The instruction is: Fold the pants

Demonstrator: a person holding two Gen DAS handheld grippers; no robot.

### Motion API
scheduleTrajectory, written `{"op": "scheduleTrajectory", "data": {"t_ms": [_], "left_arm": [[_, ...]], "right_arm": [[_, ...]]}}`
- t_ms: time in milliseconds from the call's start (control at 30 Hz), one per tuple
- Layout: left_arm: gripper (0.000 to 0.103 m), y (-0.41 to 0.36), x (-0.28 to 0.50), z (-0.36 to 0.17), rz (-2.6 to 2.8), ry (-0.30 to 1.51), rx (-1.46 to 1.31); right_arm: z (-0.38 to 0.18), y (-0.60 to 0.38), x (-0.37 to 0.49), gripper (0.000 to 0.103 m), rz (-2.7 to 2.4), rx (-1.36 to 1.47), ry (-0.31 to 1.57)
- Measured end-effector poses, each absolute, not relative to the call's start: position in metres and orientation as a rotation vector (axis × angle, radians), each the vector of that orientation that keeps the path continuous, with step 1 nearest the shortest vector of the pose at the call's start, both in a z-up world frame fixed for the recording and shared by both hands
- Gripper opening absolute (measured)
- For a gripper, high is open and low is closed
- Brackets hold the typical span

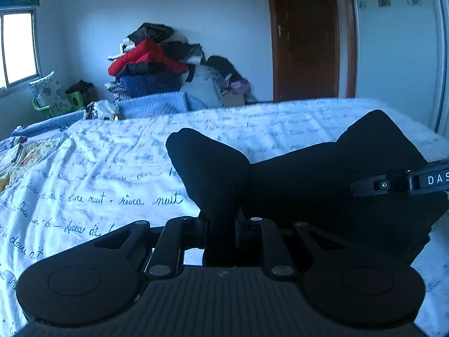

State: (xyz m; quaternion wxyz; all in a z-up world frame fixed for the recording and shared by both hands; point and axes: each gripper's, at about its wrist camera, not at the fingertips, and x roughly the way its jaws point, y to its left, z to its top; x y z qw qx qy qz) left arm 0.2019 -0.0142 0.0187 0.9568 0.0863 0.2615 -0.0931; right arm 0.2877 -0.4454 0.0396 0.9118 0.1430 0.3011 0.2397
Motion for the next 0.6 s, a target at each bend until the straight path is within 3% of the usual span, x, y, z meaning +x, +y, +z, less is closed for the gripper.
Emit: {"op": "scheduleTrajectory", "data": {"t_ms": [200, 333, 600], "left_arm": [[0.024, -0.012, 0.214, 0.0, -0.166, 0.565, 0.184], [0.029, -0.012, 0.216, -0.006, -0.149, 0.576, 0.204], [0.044, -0.006, 0.22, -0.016, -0.08, 0.604, 0.228]], "right_arm": [[0.013, -0.444, 0.303, 0.031, 0.452, 0.302, 0.681], [-0.004, -0.457, 0.308, 0.049, 0.437, 0.384, 0.726], [0.001, -0.474, 0.287, 0.065, 0.41, 0.359, 0.727]]}}
